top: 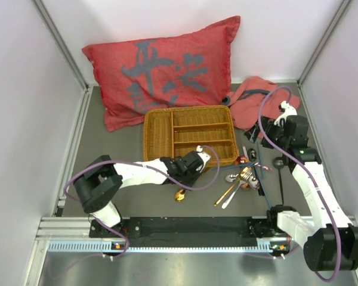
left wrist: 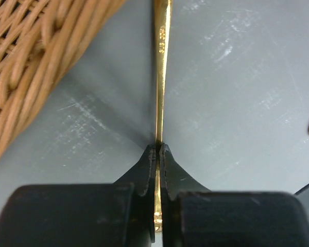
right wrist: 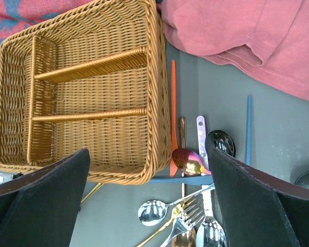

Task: Sort the eating utensils into containers

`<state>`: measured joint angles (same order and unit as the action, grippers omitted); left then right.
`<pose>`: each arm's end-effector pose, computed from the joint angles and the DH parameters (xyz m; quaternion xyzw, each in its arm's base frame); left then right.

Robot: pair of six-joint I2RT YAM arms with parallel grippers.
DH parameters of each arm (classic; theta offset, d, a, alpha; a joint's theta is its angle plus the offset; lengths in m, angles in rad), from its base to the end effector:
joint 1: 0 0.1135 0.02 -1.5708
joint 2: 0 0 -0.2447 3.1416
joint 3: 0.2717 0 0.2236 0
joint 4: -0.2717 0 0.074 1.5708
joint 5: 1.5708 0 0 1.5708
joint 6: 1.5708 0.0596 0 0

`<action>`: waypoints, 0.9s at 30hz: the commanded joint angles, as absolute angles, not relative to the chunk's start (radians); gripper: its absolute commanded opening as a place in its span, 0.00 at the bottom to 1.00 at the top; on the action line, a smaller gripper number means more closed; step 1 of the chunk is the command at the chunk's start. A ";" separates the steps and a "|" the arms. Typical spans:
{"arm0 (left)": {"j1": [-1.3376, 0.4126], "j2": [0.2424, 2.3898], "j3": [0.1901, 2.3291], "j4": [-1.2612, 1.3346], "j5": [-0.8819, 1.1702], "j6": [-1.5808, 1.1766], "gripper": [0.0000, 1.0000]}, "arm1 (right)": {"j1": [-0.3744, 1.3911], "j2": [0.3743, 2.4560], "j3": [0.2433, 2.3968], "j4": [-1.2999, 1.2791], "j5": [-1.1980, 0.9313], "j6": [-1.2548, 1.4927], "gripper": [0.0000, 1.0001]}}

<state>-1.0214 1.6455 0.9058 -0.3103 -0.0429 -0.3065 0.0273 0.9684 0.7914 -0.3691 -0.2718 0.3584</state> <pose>0.1611 -0.2582 0.1408 0.3328 0.9069 -0.1423 0.2155 0.2157 0.0219 0.2680 0.0768 0.8627 0.2090 0.4541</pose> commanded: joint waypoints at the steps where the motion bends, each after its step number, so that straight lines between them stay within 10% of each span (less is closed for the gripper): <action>1: -1.026 1.635 0.874 -0.307 -0.022 -0.304 0.00 | 0.037 0.937 0.810 -0.377 -0.256 0.341 0.99; 15: -1.054 1.188 0.848 -0.460 0.167 -0.370 0.00 | 0.037 0.911 0.854 -0.416 -0.267 0.350 0.99; 27: -0.881 1.170 1.011 -0.267 -0.117 -0.451 0.00 | 0.038 0.959 0.870 -0.411 -0.278 0.341 0.99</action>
